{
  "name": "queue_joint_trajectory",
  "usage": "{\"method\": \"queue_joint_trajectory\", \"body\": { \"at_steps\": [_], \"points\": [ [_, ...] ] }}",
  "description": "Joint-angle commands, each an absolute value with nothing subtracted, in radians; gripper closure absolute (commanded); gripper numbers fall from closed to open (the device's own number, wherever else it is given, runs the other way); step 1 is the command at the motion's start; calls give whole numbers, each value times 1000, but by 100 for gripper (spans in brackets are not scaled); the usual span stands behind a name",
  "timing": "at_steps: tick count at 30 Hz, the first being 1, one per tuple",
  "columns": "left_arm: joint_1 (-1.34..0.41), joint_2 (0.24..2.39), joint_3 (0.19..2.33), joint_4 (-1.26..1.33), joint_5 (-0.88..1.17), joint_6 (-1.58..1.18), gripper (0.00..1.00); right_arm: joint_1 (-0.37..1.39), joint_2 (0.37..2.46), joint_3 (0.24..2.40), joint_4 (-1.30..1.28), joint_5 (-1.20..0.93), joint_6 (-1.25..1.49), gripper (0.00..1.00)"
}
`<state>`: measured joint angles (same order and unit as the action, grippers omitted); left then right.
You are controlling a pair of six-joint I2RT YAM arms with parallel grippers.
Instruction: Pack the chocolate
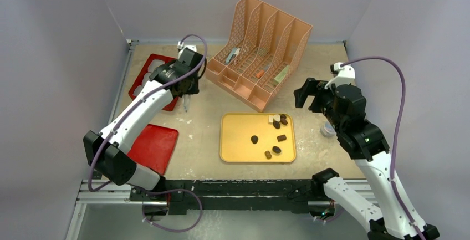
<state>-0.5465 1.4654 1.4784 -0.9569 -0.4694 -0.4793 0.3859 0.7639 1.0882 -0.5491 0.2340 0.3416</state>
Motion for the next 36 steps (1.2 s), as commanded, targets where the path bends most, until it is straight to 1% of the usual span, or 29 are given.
{"method": "queue_joint_trajectory", "body": {
  "at_steps": [1, 8, 11, 15, 17, 20, 28, 36],
  "points": [
    [-463, 1447, 1529, -969, -520, -477, 77, 383, 734, 1098, -539, 216, 354, 3],
    [-325, 1445, 1503, -971, -537, -444, 77, 384, 712, 1074, -548, 204, 354, 3],
    [-275, 1440, 1477, -960, -579, -443, 77, 384, 714, 1073, -543, 203, 352, 3],
    [-215, 1441, 1422, -926, -583, -474, 77, 384, 728, 1081, -544, 198, 337, 3],
    [-203, 1443, 1377, -902, -628, -494, 77, 384, 733, 1083, -546, 198, 332, 3],
    [-163, 1456, 1325, -863, -581, -504, 77, 384, 739, 1085, -542, 190, 331, 3],
    [-119, 1489, 1265, -771, -571, -514, 76, 383, 746, 1073, -523, 180, 332, 3],
    [-105, 1542, 1256, -753, -601, -519, 76, 384, 745, 1059, -509, 212, 293, 2]
  ]
}}
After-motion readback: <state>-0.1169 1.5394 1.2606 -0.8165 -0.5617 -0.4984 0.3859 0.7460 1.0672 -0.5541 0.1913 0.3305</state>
